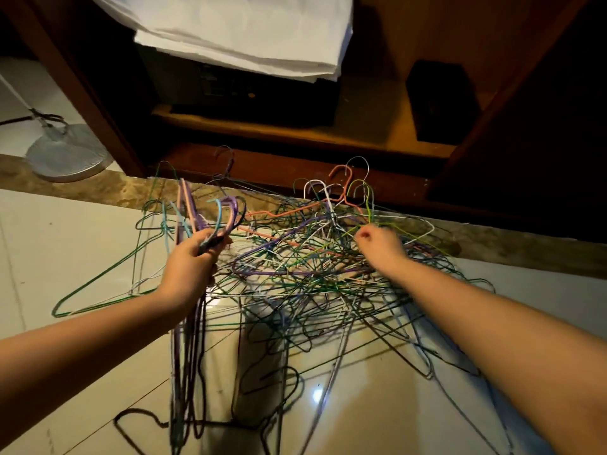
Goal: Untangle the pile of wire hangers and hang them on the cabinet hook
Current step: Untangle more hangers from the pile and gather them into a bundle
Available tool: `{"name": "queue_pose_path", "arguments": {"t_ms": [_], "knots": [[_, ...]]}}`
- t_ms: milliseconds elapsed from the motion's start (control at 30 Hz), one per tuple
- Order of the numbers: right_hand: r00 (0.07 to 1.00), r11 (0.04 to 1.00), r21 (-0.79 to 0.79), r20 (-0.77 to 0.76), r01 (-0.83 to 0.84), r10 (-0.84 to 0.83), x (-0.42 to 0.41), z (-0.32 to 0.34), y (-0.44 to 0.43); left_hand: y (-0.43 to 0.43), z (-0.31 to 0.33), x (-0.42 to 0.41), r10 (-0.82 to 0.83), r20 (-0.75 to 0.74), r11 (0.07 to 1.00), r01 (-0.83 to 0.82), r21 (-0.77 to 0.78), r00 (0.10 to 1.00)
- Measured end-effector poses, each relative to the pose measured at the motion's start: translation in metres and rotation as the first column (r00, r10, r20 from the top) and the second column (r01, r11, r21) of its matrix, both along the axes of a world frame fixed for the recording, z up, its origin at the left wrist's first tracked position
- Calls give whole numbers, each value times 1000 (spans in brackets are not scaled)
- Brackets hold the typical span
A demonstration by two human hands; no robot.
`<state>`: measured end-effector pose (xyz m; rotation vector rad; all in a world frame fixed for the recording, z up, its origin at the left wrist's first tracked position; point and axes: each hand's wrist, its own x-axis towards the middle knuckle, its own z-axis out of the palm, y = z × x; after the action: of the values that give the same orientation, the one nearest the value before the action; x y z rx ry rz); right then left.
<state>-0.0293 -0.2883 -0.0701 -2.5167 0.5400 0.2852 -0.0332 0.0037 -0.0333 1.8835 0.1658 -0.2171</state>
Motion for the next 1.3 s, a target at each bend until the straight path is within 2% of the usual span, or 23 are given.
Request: {"name": "queue_pose_path", "arguments": {"t_ms": [67, 133, 233, 300, 367, 467, 533, 600, 767, 900, 1000, 1100, 1233, 1300], "knots": [[991, 991, -38, 42, 132, -130, 21, -6, -26, 1, -9, 7, 24, 14, 999, -25, 47, 1000], [982, 982, -72, 81, 176, -170, 36, -10, -37, 0, -18, 15, 48, 16, 994, -49, 93, 999], [990, 988, -146, 136, 43, -23, 51, -14, -25, -3, -28, 25, 46, 41, 986, -52, 160, 998], [982, 985, -154, 155, -83, 107, 62, -15, -7, -4, -34, 29, 46, 42, 982, -52, 180, 998], [975, 981, -142, 160, -134, 156, 79, -14, 9, 0, -41, 31, 46, 25, 981, -50, 187, 999], [988, 976, -156, -1, -152, 153, 106, -17, 22, 8, -49, 32, 55, -15, 984, -52, 171, 998], [965, 953, -203, -183, -226, 189, 115, -21, 25, 13, -52, 32, 65, -32, 979, -57, 193, 997], [934, 920, -263, -288, -289, 212, 120, -24, 24, 13, -51, 31, 67, -39, 977, -58, 207, 997], [879, 880, -249, -369, -405, 301, 124, -7, 8, 14, -57, 31, 56, -41, 974, -45, 222, 998], [855, 885, -121, -344, -450, 388, 107, 20, -11, 14, -61, 34, 58, -28, 978, -51, 200, 998], [833, 861, -121, -351, -493, 428, 88, 28, -16, 18, -60, 37, 64, -8, 969, -60, 241, 998], [838, 858, -188, -391, -477, 380, 76, 20, -12, 20, -58, 39, 83, 10, 965, -83, 249, 996], [842, 792, -397, -476, -463, 253, 57, 4, -9, 13, -55, 37, 71, 11, 968, -71, 242, 997], [848, 817, -405, -499, -410, 179, 48, -9, -11, 11, -55, 35, 78, 13, 969, -79, 236, 997]]}}
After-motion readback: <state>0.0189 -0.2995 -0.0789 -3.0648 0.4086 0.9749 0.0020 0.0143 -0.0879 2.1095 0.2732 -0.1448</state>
